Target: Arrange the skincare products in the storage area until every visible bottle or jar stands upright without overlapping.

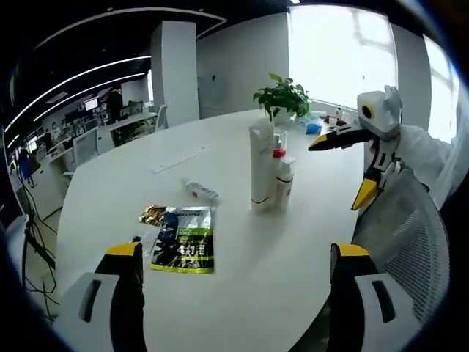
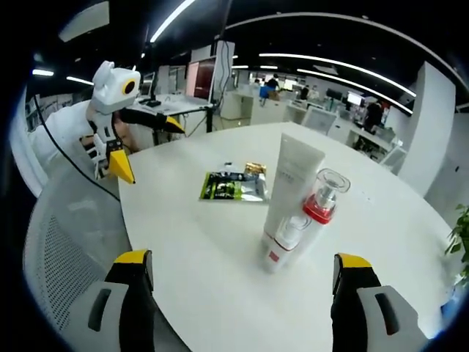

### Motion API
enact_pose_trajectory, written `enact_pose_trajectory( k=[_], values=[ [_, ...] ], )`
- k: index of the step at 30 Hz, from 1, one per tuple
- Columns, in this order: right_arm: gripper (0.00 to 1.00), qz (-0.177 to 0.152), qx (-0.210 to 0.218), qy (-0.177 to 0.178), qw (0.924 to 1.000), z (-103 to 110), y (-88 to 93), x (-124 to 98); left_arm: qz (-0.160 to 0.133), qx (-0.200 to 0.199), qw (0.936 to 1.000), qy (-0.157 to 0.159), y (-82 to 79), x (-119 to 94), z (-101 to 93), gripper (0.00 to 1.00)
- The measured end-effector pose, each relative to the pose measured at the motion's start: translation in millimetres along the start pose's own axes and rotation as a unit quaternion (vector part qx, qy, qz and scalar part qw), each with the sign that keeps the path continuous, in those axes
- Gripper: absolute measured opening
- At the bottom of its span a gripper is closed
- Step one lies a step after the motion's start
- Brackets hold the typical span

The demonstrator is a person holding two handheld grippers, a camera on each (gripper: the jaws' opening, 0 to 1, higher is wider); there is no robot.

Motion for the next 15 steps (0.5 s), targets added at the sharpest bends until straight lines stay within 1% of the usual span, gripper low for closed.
enact_pose_trajectory(
  k=[9, 10, 11, 13, 15],
  values=[
    [1.0, 0.004, -0.001, -0.001, 1.0, 2, 0.0, 0, -0.01, -0.006, 0.9999, -0.001, 1.7, -2, -3.3, 0.99],
    [1.0, 0.006, 0.001, -0.002, 1.0, 3, 0.4, 0, 0.011, 0.007, 0.9998, 0.017, 4.6, -3, -5.6, 0.99],
    [1.0, 0.006, 0.001, -0.002, 1.0, 4, 0.8, 0, 0.023, 0.008, 0.9995, 0.022, 7.2, -2, -7.3, 0.99],
    [1.0, 0.006, 0.001, -0.004, 1.0, 4, 0.5, 0, 0.026, 0.005, 0.9995, 0.016, 9.4, 0, -10.0, 0.99],
    [1.0, 0.005, 0.001, -0.001, 1.0, 5, 1.2, 0, 0.027, 0.002, 0.9994, 0.02, 11.3, 0, -10.4, 0.99]
  ],
)
Point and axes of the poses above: the point that each gripper's makers call its tool centre point, and the gripper's own axes: x roughly forward along the fingers, z roughly to its left, y roughly out of its underside, the point moved 10 cm from there along -x, roughly backward along the fingers, and after that the axes turned 13 degrees about -x, right-handed, at the moved point
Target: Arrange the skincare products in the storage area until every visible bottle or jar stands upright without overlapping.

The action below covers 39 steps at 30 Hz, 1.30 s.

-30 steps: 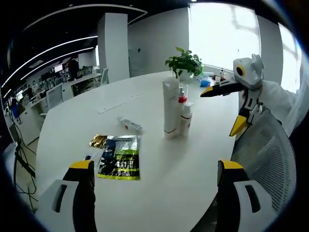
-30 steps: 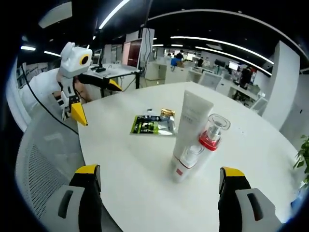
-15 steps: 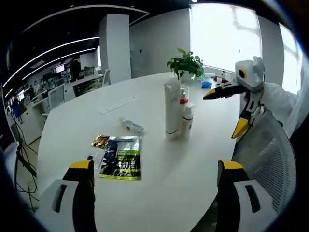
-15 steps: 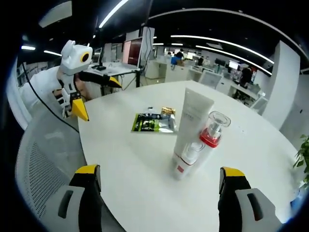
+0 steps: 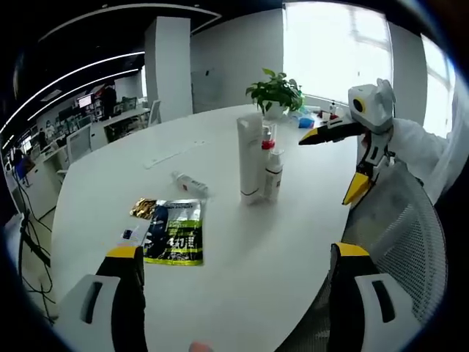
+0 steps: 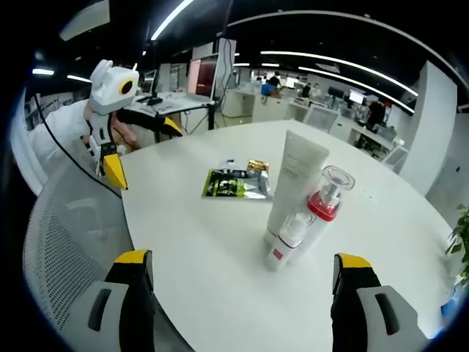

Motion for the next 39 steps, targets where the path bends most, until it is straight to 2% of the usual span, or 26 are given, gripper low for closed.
enact_pose_trajectory(
  k=[4, 11, 19, 24, 28, 39],
  values=[
    [1.0, -0.001, 0.004, 0.002, 1.0, 0, 0.7, -1, 0.003, -0.008, 1.0, 0.002, 0.9, 1, -1.1, 0.99],
    [1.0, 0.017, -0.002, 0.009, 0.9998, -1, 5.1, 0, 0.001, -0.014, 0.9999, 0.005, 0.2, 1, 0.8, 0.99],
    [1.0, 0.014, 0.02, 0.013, 0.9996, -2, 4.6, 2, 0.013, -0.023, 0.9996, 0.009, 3.0, 4, 0.4, 0.99],
    [1.0, 0.021, 0.008, 0.011, 0.9997, -2, 6.1, 5, 0.013, -0.024, 0.9996, 0.008, 4.6, 5, 1.4, 0.99],
    [1.0, 0.022, 0.021, 0.008, 0.9995, -1, 7.5, 5, 0.013, -0.025, 0.9996, 0.001, 5.2, 4, 3.5, 0.99],
    [1.0, 0.023, 0.042, 0.004, 0.9988, -9, 8.7, 12, 0.017, -0.032, 0.9993, 0.007, 6.4, 8, 2.7, 0.99]
  ],
)
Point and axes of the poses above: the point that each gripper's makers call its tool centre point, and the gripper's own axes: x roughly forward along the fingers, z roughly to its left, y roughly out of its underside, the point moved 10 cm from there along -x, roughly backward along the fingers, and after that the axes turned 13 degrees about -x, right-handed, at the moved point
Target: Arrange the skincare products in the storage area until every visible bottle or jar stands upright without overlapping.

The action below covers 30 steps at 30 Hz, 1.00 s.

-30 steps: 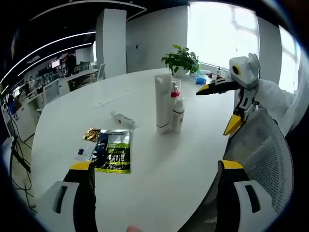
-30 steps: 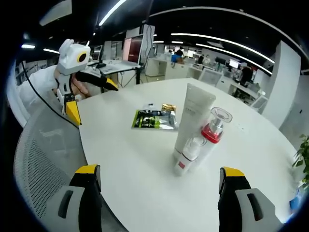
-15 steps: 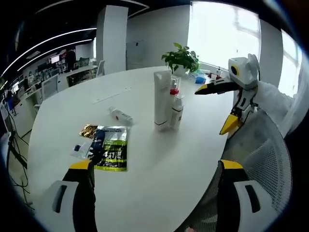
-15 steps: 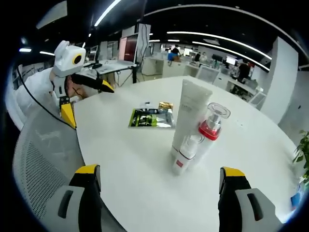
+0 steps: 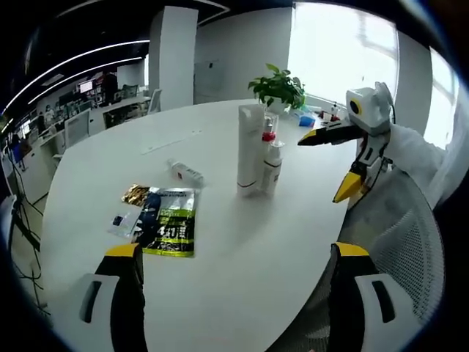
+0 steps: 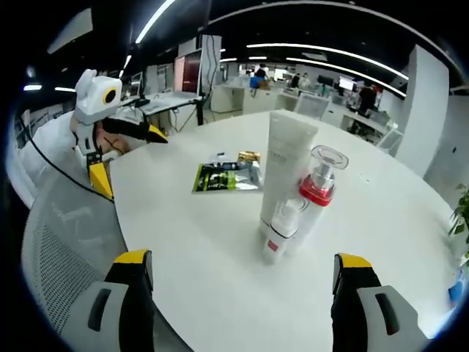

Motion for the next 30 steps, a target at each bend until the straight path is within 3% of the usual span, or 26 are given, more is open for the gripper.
enact_pose_trajectory(
  k=[14, 19, 21, 30],
  values=[
    [1.0, 0.004, 0.001, -0.011, 0.9999, -3, 0.7, 9, 0.003, 0.008, 0.9999, 0.008, -8.9, 12, 7.7, 0.99],
    [1.0, 0.0, 0.01, -0.012, 0.9999, -5, 1.1, 12, 0.02, 0.028, 0.999, 0.027, -12.6, 21, 11.2, 0.99],
    [1.0, -0.004, 0.012, -0.016, 0.9998, -4, 1.9, 14, 0.012, 0.039, 0.9989, 0.023, -15.7, 25, 14.2, 0.99],
    [1.0, -0.003, 0.014, -0.03, 0.9994, -2, 6.1, 24, 0.017, 0.023, 0.9994, 0.019, -26.6, 42, 24.8, 0.99]
  ],
)
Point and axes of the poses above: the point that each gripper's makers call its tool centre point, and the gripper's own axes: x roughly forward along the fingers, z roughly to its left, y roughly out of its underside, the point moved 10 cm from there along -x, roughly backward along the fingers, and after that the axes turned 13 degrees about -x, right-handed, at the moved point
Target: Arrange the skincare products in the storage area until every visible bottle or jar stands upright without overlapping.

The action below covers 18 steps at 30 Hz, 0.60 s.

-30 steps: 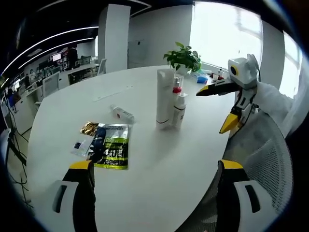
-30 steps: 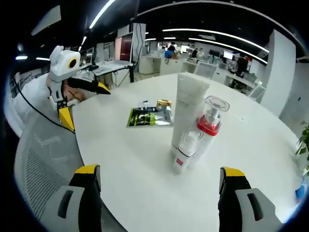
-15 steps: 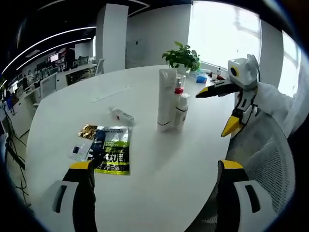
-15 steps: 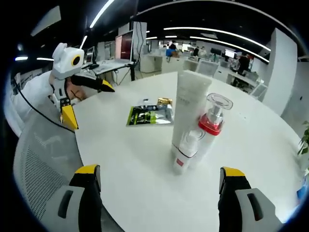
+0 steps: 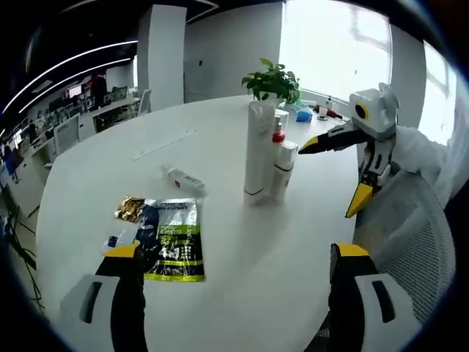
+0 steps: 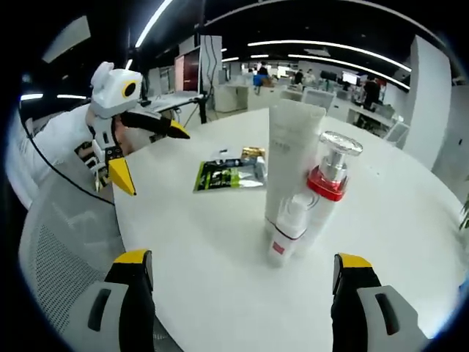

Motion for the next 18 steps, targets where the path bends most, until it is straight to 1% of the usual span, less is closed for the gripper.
enact_pose_trajectory(
  k=[2, 5, 9, 12, 15, 18],
  values=[
    [1.0, -0.001, 0.003, -0.002, 1.0, 0, 0.5, 1, 0.003, -0.001, 1.0, 0.001, -2.4, 3, 1.6, 0.99],
    [1.0, -0.005, 0.008, -0.005, 0.9999, -1, 1.3, 4, -0.002, -0.01, 0.9999, -0.003, -8.7, 9, 8.7, 0.98],
    [1.0, -0.008, 0.016, -0.006, 0.9998, -2, 3.1, 7, -0.006, -0.015, 0.9999, -0.004, -15.3, 16, 12.4, 0.96],
    [1.0, -0.013, 0.028, -0.01, 0.9995, -2, 4.5, 10, -0.003, -0.009, 1.0, -0.002, -20.6, 23, 14.2, 0.94],
    [1.0, -0.012, 0.028, -0.01, 0.9995, -3, 5.9, 11, -0.002, -0.001, 1.0, -0.002, -27.8, 32, 16.8, 0.93],
    [1.0, -0.011, 0.03, -0.011, 0.9994, -4, 6.8, 12, -0.004, -0.001, 0.9999, -0.01, -31.3, 37, 17.9, 0.93]
  ],
)
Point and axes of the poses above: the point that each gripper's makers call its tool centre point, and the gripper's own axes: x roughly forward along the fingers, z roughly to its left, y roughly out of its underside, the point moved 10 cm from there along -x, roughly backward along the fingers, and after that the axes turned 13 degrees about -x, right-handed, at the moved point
